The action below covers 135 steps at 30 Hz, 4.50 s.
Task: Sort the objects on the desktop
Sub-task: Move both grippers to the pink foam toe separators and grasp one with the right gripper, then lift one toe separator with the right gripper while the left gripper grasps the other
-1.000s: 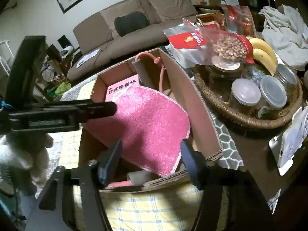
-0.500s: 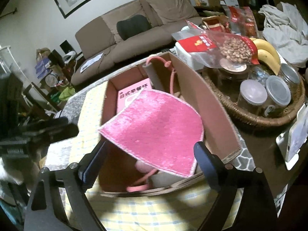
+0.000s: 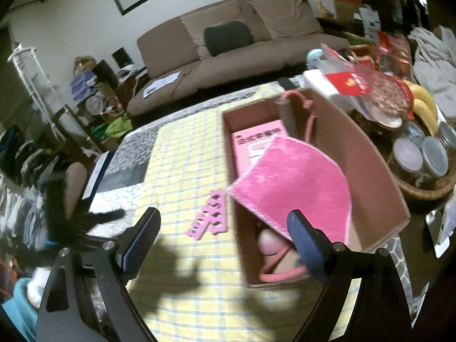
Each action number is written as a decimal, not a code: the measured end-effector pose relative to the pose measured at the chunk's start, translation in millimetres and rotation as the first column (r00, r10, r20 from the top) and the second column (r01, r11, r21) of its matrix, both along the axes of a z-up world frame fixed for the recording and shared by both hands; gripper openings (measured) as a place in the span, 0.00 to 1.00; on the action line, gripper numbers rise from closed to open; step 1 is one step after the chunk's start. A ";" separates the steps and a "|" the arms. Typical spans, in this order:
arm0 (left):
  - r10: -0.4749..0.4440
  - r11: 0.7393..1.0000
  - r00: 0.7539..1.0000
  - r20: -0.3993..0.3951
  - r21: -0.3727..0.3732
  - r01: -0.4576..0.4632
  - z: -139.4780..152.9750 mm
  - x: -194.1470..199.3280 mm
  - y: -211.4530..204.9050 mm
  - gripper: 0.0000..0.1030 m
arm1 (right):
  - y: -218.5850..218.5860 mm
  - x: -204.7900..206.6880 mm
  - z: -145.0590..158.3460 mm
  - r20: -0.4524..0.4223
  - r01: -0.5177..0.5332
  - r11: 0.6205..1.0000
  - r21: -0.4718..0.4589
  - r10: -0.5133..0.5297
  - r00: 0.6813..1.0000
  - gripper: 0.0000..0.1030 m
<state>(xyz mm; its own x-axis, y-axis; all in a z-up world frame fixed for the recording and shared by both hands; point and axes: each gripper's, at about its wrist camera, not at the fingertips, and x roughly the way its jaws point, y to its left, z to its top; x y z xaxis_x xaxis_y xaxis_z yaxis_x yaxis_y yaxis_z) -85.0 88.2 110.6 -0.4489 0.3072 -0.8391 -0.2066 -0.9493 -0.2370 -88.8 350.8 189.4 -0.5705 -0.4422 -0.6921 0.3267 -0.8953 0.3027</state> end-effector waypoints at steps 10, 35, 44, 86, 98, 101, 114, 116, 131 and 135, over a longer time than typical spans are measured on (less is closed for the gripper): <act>-0.050 0.996 0.999 0.019 -0.078 0.052 -52.5 -5.9 3.3 0.90 | -66.4 -0.1 -11.6 0.026 -0.116 0.993 0.006 0.116 0.993 0.82; -0.043 0.996 0.999 0.004 -0.073 0.043 -66.3 -6.5 -52.1 0.90 | -132.3 -30.6 -147.0 0.069 -0.004 0.986 0.168 -0.008 0.998 0.42; -0.023 0.999 1.000 -0.001 -0.046 0.023 -65.0 -7.3 -67.2 0.90 | -139.0 -44.6 -171.5 0.135 -0.022 0.993 0.118 0.006 0.991 0.39; 0.020 0.995 0.997 0.073 0.100 -0.027 -57.8 -47.4 -47.3 0.90 | -128.9 3.2 -173.5 0.222 -0.137 0.985 0.102 0.112 0.968 0.32; 0.009 0.996 0.979 0.202 0.083 -0.026 -91.4 -102.0 24.7 0.90 | -95.5 28.9 -176.2 0.242 -0.126 0.990 0.064 0.108 0.964 0.32; 0.039 0.998 0.973 0.227 0.038 -0.049 -100.1 -106.9 38.6 0.90 | -96.5 31.6 -175.9 0.229 -0.135 0.987 0.085 0.112 0.967 0.32; -0.013 0.985 0.983 0.182 -0.168 0.044 -108.3 -109.8 81.1 0.71 | -102.0 32.6 -179.7 0.229 -0.146 0.984 0.104 0.119 0.966 0.32; -0.029 0.980 0.984 0.178 -0.189 0.063 -107.7 -109.0 80.6 0.63 | -102.3 32.8 -179.6 0.229 -0.146 0.984 0.102 0.120 0.966 0.32; 0.012 0.995 0.980 0.198 -0.099 0.008 -102.4 -73.8 0.5 0.34 | -108.3 31.6 -179.3 0.213 -0.142 0.982 0.122 0.113 0.971 0.32; 0.038 0.998 0.980 0.197 -0.060 -0.026 -99.9 -48.9 -27.6 0.34 | -103.1 33.6 -179.7 0.201 -0.138 0.981 0.135 0.110 0.974 0.32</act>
